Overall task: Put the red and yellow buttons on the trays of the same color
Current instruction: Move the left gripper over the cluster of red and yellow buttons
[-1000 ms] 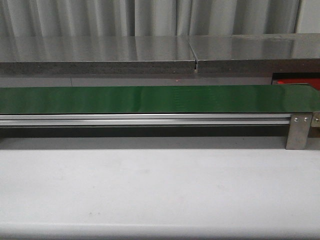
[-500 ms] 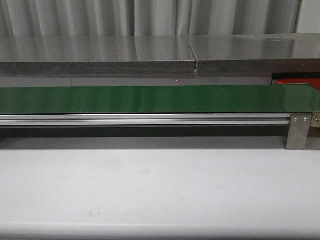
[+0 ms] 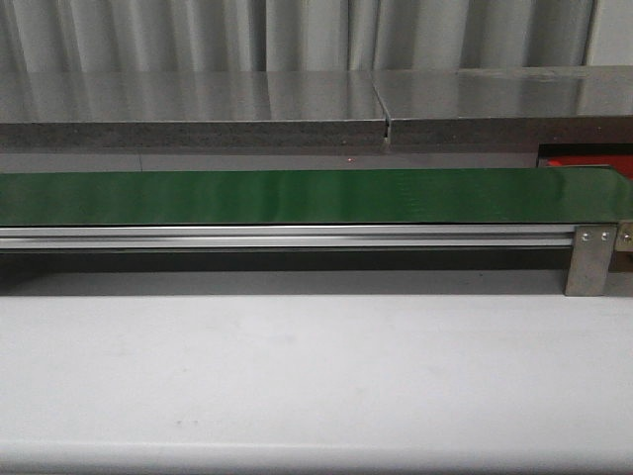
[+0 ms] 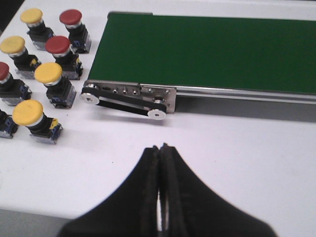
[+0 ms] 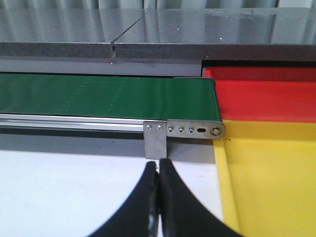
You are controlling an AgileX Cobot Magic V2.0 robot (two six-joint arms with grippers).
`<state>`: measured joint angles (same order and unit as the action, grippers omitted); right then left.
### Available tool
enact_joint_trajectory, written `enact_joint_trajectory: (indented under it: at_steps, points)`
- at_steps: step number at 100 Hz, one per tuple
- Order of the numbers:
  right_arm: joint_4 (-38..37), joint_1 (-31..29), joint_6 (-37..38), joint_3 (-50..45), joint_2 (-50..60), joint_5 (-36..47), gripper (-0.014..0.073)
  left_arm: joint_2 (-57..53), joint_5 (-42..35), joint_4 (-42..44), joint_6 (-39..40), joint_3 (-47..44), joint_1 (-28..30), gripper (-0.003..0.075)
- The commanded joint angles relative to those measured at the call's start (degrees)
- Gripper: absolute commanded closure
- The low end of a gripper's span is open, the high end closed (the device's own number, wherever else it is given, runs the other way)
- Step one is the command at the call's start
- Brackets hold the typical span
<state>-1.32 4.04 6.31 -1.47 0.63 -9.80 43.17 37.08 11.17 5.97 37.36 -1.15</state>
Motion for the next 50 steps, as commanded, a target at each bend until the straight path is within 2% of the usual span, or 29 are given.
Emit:
enact_joint_trajectory:
  at_steps: [1,17,24,31,38,43,50]
  points:
    - [-0.76,0.02,-0.23,1.03,0.97,4.77,0.0711,2.23,-3.13,0.47,0.15,2.02,-0.51,0.0739]
    - [-0.76,0.02,-0.23,1.03,0.97,4.77,0.0711,3.66,-3.02,0.36,0.15,2.02,-0.51,0.0739]
    - [-0.76,0.02,-0.23,1.03,0.97,4.77,0.0711,3.91,-3.02,0.36,0.15,2.02,-0.51,0.071]
    - [-0.76,0.02,-0.23,1.03,0.97,4.77,0.0711,3.91,-3.02,0.36,0.15,2.02,-0.51,0.0607]
    - [-0.76,0.02,-0.23,1.03,0.97,4.77,0.0711,3.91,-3.02,0.36,0.15,2.02,-0.51,0.044]
    - [-0.76,0.02,-0.23,1.03,0.97,4.77,0.0711,3.91,-3.02,0.27,0.15,2.02,-0.51,0.0291]
    - [-0.76,0.02,-0.23,1.03,0.97,4.77,0.0711,3.91,-3.02,0.27,0.15,2.02,-0.51,0.0147]
